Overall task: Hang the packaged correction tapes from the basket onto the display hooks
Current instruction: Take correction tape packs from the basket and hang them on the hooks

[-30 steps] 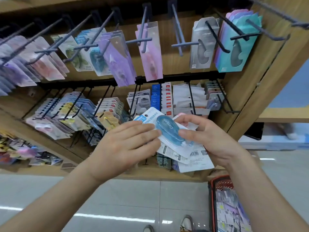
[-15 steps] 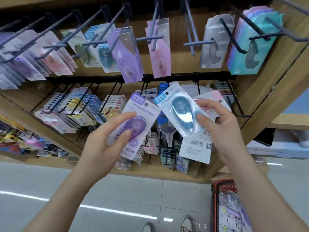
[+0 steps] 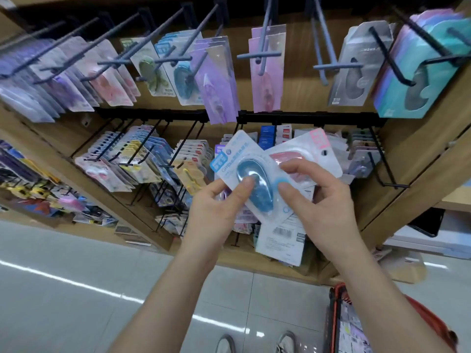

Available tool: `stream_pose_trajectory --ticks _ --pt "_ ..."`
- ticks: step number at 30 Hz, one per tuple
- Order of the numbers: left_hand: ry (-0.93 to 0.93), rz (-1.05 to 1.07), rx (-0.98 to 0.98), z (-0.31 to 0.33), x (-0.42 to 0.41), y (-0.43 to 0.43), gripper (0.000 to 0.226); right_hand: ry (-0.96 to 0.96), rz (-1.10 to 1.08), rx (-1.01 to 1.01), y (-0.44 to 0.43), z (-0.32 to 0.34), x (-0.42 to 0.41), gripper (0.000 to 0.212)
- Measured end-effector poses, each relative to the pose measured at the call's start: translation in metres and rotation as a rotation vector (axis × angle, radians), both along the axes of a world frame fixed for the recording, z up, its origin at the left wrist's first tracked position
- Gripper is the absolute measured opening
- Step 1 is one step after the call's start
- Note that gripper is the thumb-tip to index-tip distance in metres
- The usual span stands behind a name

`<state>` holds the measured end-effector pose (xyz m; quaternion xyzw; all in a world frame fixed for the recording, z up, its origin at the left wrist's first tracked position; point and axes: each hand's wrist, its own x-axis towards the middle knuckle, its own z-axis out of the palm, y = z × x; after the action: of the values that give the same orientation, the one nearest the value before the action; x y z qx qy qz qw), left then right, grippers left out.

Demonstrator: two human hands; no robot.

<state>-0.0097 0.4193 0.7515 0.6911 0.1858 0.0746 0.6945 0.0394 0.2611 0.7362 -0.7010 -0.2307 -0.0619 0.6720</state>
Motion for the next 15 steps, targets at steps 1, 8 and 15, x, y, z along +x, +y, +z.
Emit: stream_pose_trajectory --ticks 1,8,15 --pt "-0.007 0.008 -0.049 0.002 0.001 -0.003 0.04 0.015 0.008 -0.003 0.004 0.0 -0.001 0.037" --pt "-0.006 0.17 -0.238 0.0 -0.01 0.025 0.015 0.119 -0.104 0.087 0.032 0.0 -0.003 0.014" --pt "-0.035 0.173 -0.278 -0.02 -0.066 0.101 0.051 0.067 -0.053 -0.05 0.088 -0.003 -0.016 0.029"
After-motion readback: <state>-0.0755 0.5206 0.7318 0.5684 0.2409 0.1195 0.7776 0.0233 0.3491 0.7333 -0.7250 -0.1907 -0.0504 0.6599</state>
